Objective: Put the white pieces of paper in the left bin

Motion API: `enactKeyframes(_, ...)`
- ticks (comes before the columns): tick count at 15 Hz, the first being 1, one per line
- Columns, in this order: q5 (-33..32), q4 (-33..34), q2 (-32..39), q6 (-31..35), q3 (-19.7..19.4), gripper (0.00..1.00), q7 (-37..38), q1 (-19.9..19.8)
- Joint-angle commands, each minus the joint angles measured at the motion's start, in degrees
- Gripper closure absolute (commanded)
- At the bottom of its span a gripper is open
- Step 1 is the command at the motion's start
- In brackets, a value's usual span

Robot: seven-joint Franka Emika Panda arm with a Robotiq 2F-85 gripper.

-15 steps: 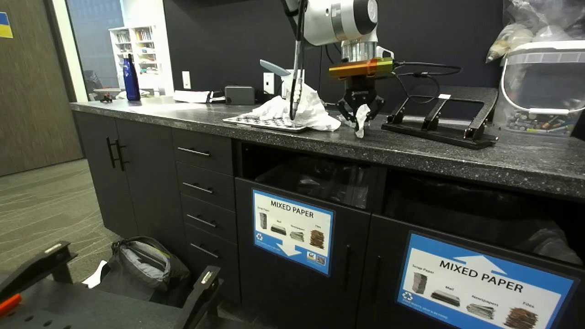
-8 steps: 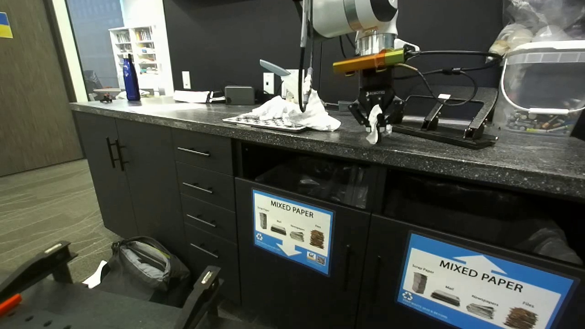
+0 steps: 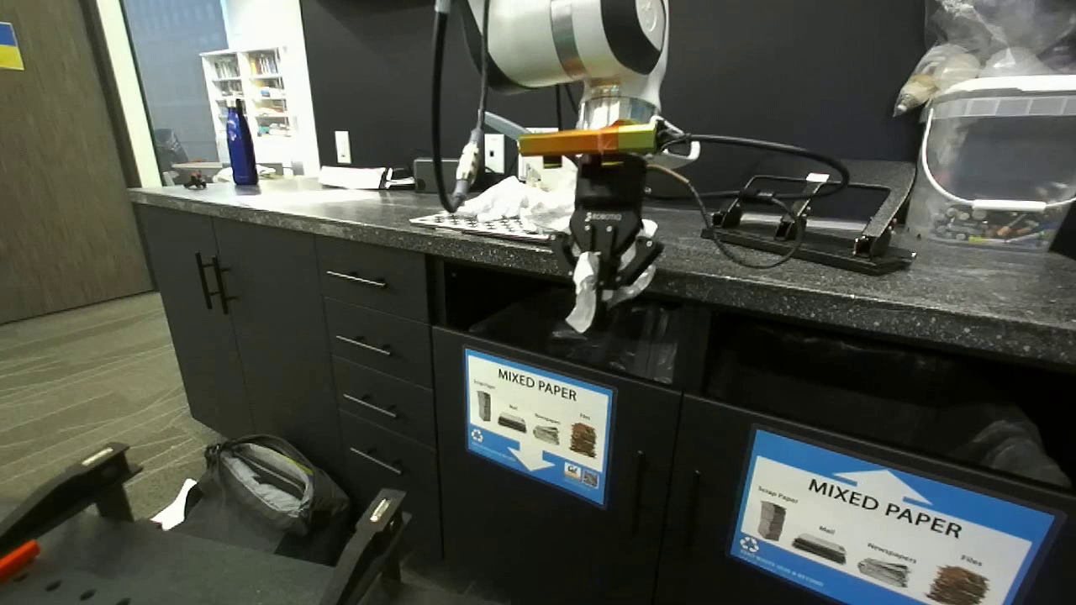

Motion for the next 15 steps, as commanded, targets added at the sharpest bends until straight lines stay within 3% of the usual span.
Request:
enactKeyframes(1,0.4,-14.6,-8.4,1.6,1.6,0.91,-5.2,0.6)
enactKeyframes(5,1.9,-26.3,-13.0,6.4,3.1,0.91,-7.5,1.4)
enactKeyframes(7,3.6,-29.1,-12.6,13.1,3.7,0.91,-7.2,1.9)
enactKeyframes(12,9.9,-30.0,-7.4,31.2,6.7,0.92,-7.0,2.7)
enactKeyframes(15,11.8,-26.7,-2.5,37.4,9.1,0.92,-6.7,2.5)
